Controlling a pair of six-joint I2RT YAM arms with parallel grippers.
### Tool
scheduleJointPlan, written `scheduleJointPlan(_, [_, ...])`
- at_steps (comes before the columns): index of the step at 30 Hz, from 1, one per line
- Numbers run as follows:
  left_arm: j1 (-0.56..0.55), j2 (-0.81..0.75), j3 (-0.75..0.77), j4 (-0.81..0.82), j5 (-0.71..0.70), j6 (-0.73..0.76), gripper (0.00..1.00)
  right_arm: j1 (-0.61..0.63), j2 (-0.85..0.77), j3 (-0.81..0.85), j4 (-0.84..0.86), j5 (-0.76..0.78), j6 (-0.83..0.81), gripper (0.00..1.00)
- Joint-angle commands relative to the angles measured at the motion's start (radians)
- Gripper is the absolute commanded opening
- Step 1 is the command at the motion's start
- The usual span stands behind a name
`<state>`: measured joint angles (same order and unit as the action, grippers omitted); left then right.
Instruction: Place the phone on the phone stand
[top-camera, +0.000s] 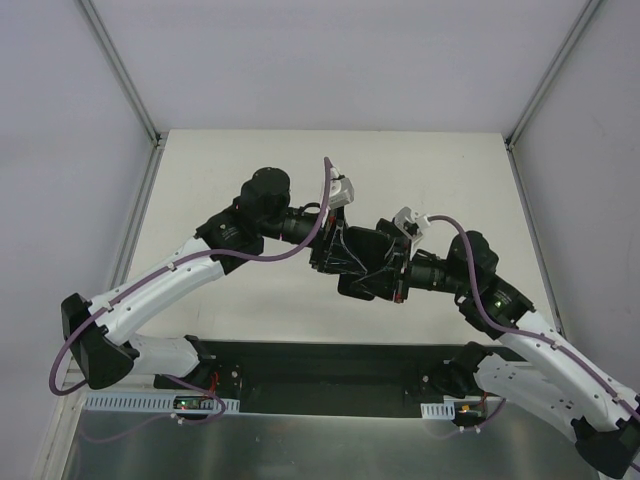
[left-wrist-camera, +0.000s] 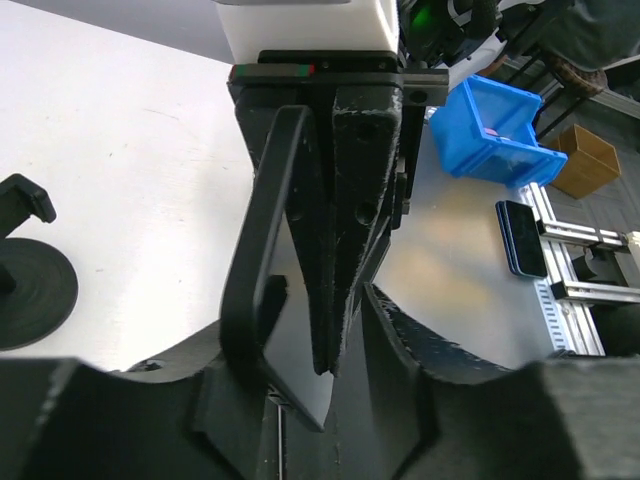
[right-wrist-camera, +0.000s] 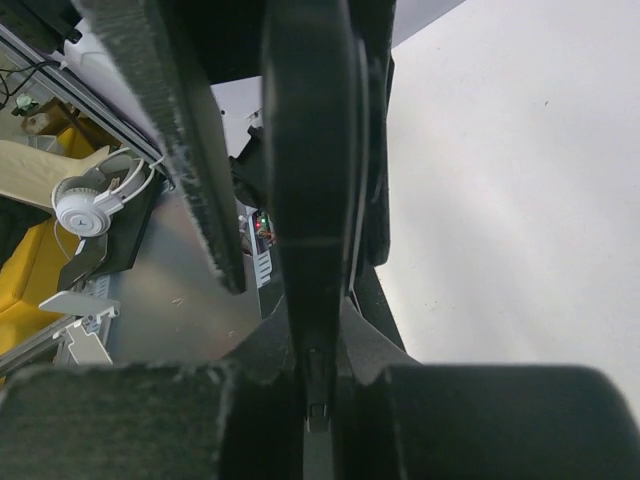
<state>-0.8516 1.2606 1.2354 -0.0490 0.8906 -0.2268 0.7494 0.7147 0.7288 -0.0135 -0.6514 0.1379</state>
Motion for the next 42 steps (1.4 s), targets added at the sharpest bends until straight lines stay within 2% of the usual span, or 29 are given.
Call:
scheduleJointPlan(1, [-0.009, -0.013, 0.05, 0.029, 0.057, 0.03, 0.39, -0.012, 0.009, 0.012, 0.02, 0.044, 0.009, 0.01])
scheduleJointPlan(6, [-0.009, -0.01, 0.059, 0.021, 0.071, 0.029, 0.41, -0.005, 0.011, 0.021, -0.006, 0.024, -0.004, 0.01])
scheduleJointPlan(8, [-0.009, -0.006, 0.064, 0.021, 0.087, 0.021, 0.46, -0.004, 0.012, 0.026, -0.017, 0.015, -0.007, 0.01])
scheduleJointPlan(14, [-0.009, -0.007, 0.068, 0.021, 0.082, 0.007, 0.51, 0.014, 0.026, 0.041, -0.046, 0.001, -0.037, 0.01])
scheduleJointPlan(16, [-0.009, -0.007, 0.072, 0.021, 0.082, 0.001, 0.41, 0.016, 0.031, 0.043, -0.055, 0.01, -0.046, 0.01])
scheduleJointPlan(19, [-0.009, -0.004, 0.078, 0.021, 0.099, -0.002, 0.1, 0.024, 0.037, 0.044, -0.057, 0.013, -0.05, 0.01])
scheduleJointPlan(22, [-0.009, -0.006, 0.076, 0.02, 0.111, 0.004, 0.08, 0.025, 0.032, 0.044, -0.063, 0.035, -0.055, 0.01])
scheduleJointPlan(26, [-0.009, -0.01, 0.075, 0.021, 0.123, 0.01, 0.2, 0.024, 0.038, 0.044, -0.071, 0.042, -0.061, 0.01])
scheduleJointPlan(27, [-0.009, -0.01, 0.075, 0.021, 0.128, 0.014, 0.2, 0.025, 0.042, 0.046, -0.074, 0.044, -0.064, 0.01])
scheduleJointPlan(28, [-0.009, -0.012, 0.073, 0.021, 0.133, 0.015, 0.19, 0.027, 0.043, 0.046, -0.081, 0.047, -0.064, 0.01])
scheduleJointPlan(30, [-0.009, -0.01, 0.075, 0.021, 0.143, 0.021, 0.01, 0.025, 0.042, 0.047, -0.083, 0.052, -0.067, 0.01])
scheduleJointPlan(33, [-0.009, -0.015, 0.067, 0.023, 0.12, 0.024, 0.0, 0.027, 0.039, 0.061, -0.118, 0.093, -0.076, 0.02])
scheduleJointPlan(34, [-0.009, -0.021, 0.062, 0.021, 0.091, 0.026, 0.0, 0.027, 0.035, 0.066, -0.158, 0.142, -0.08, 0.21])
scheduleJointPlan(36, [-0.009, -0.05, 0.044, 0.02, -0.029, 0.032, 0.0, 0.027, 0.022, 0.07, -0.209, 0.224, -0.078, 0.47])
scheduleJointPlan(37, [-0.009, -0.059, 0.038, 0.009, -0.074, 0.038, 0.0, 0.028, 0.017, 0.076, -0.277, 0.336, -0.072, 0.75])
scheduleJointPlan(39, [-0.009, -0.09, 0.026, -0.008, -0.25, 0.055, 0.0, 0.027, 0.011, 0.093, -0.366, 0.471, -0.044, 0.99])
scheduleJointPlan(40, [-0.009, -0.098, 0.021, -0.015, -0.309, 0.06, 0.0, 0.025, 0.009, 0.107, -0.443, 0.586, -0.014, 0.97])
scheduleJointPlan(42, [-0.009, -0.121, 0.015, -0.041, -0.484, 0.078, 0.0, 0.015, 0.011, 0.124, -0.512, 0.683, 0.032, 0.96])
